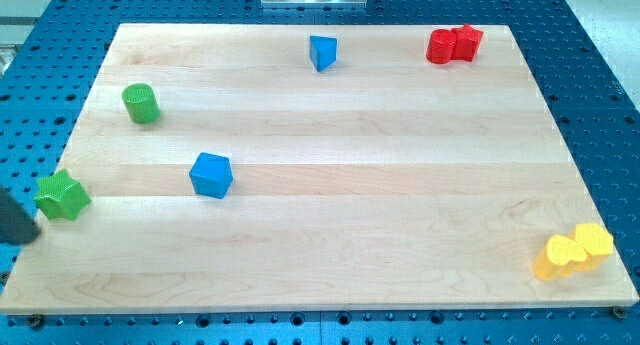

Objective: Move the green star to the bottom center

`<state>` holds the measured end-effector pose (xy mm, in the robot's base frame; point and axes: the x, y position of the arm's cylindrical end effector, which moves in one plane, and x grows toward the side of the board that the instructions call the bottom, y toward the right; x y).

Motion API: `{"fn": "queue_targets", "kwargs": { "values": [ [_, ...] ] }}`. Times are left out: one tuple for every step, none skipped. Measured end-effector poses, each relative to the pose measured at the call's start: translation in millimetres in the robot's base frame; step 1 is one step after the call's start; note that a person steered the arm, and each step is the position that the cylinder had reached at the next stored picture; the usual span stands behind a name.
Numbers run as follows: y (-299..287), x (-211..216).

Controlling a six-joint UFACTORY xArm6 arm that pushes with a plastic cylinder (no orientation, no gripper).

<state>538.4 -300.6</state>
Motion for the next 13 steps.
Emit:
{"fn": "queue_targets", "kwargs": {
  "values": [
    [1, -14],
    [6, -15],
    [31, -35],
    [41, -56],
    [48, -71],
    [107, -11],
    [188, 54],
    [178, 56],
    [125, 31],
    [97, 19],
    [149, -13],
    [192, 12],
    [227, 27]
  ]
}}
